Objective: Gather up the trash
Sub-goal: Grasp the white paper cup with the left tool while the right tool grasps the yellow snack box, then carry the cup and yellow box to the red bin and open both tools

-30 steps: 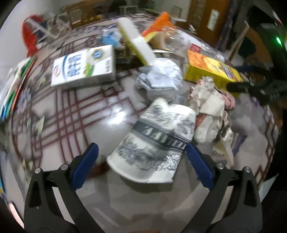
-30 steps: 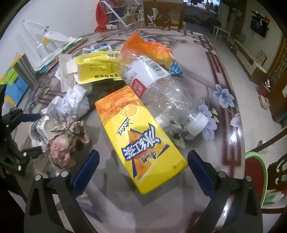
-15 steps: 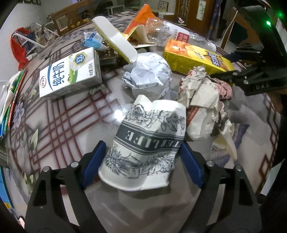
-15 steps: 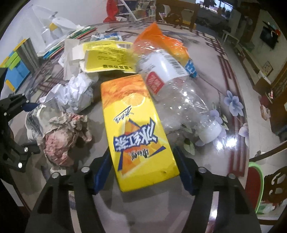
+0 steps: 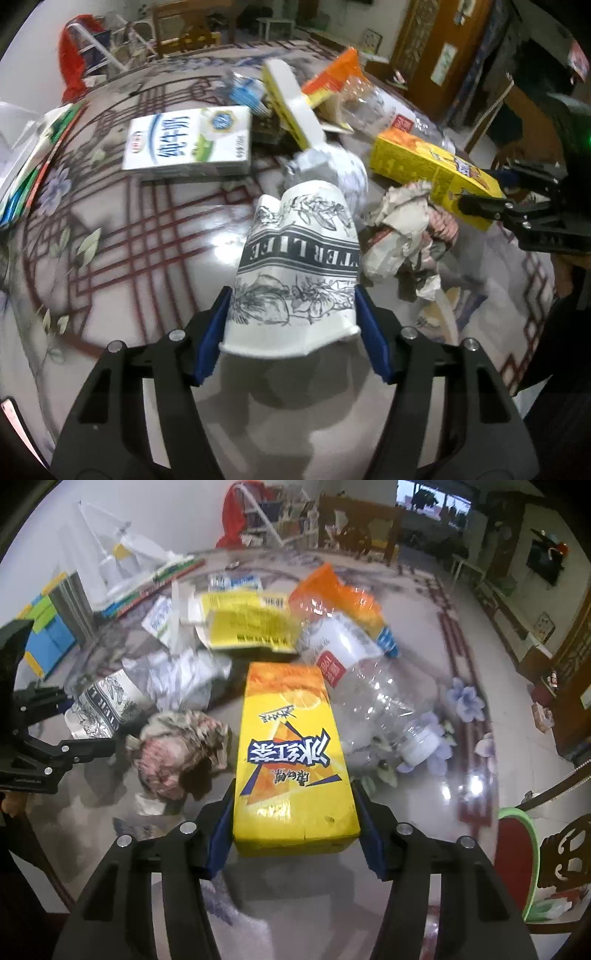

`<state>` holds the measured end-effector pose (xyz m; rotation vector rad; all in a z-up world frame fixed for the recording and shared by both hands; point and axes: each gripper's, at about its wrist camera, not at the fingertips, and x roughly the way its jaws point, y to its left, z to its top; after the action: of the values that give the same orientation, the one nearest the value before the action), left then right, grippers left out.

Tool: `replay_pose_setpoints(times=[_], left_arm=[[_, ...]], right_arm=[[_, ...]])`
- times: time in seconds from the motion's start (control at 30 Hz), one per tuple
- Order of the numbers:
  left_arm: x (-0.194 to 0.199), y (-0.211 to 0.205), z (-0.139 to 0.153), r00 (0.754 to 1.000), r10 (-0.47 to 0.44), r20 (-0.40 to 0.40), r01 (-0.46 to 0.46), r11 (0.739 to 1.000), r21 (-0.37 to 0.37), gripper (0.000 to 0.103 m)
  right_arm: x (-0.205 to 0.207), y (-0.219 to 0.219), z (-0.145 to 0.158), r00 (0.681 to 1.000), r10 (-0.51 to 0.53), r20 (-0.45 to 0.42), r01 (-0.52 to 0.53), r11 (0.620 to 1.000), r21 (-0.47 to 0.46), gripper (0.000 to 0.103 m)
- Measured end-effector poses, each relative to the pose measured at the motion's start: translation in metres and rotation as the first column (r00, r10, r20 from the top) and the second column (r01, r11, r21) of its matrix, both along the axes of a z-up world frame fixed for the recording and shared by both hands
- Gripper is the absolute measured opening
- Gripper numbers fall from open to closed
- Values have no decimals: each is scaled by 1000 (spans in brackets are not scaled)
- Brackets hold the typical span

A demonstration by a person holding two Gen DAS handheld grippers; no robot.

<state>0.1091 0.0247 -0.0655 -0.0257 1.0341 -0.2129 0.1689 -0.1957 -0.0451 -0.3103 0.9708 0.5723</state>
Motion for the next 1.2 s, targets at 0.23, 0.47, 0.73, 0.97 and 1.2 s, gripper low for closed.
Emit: replay_pose_setpoints(times=[0.23, 0.47, 0.73, 0.97, 1.2], left_arm=[[-17, 7, 21, 999, 37, 34, -36, 999, -24, 62], [-21, -4, 47, 997, 37, 74, -33, 998, -53, 62], [-15, -29, 56, 997, -7, 77, 12, 998, -69, 62], [9, -69, 67, 994, -65, 91, 74, 992, -99, 62], [39, -133, 75, 981, -162, 105, 174, 977, -124, 62]], right_arm=[[-9, -13, 16, 1000, -22, 18, 21, 998, 56, 55], [-22, -31, 43, 996, -57, 75, 48, 992, 120, 55], [-25, -61, 55, 987, -119, 103, 103, 982, 156, 55], [-24, -95, 62, 976, -191, 101, 170, 968, 185, 55], [-26, -145, 68, 954, -286, 93, 261, 941, 217, 55]])
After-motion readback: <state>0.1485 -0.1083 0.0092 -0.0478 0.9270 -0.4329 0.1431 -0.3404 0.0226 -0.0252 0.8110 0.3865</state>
